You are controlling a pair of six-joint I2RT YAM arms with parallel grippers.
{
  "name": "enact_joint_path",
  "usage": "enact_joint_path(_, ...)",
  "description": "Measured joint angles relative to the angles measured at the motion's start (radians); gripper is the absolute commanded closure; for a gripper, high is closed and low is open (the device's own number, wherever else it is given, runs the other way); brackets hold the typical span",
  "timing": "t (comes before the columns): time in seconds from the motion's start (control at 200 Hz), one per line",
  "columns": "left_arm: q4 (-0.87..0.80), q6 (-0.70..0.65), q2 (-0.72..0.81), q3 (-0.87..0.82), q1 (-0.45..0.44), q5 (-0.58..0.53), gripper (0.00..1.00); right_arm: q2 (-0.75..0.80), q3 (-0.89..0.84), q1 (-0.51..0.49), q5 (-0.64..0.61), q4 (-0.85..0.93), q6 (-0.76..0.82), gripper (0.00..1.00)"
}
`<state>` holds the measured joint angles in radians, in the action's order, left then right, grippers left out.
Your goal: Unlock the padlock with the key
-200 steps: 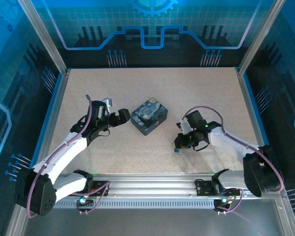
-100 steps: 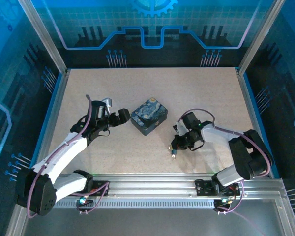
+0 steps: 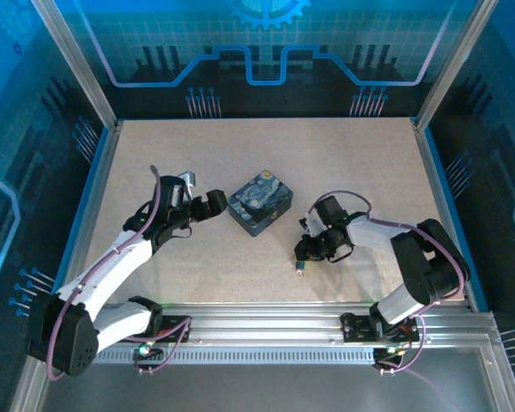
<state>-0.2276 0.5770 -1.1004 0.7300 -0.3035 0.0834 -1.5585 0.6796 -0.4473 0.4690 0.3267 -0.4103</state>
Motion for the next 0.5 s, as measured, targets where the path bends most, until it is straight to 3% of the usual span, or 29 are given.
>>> enact_joint_path(0.5, -0.010, 0.000, 0.000, 0.000, 0.000, 0.000, 0.01, 0.058, 0.000, -0.004, -0.058, 0.017, 0.000, 0.70)
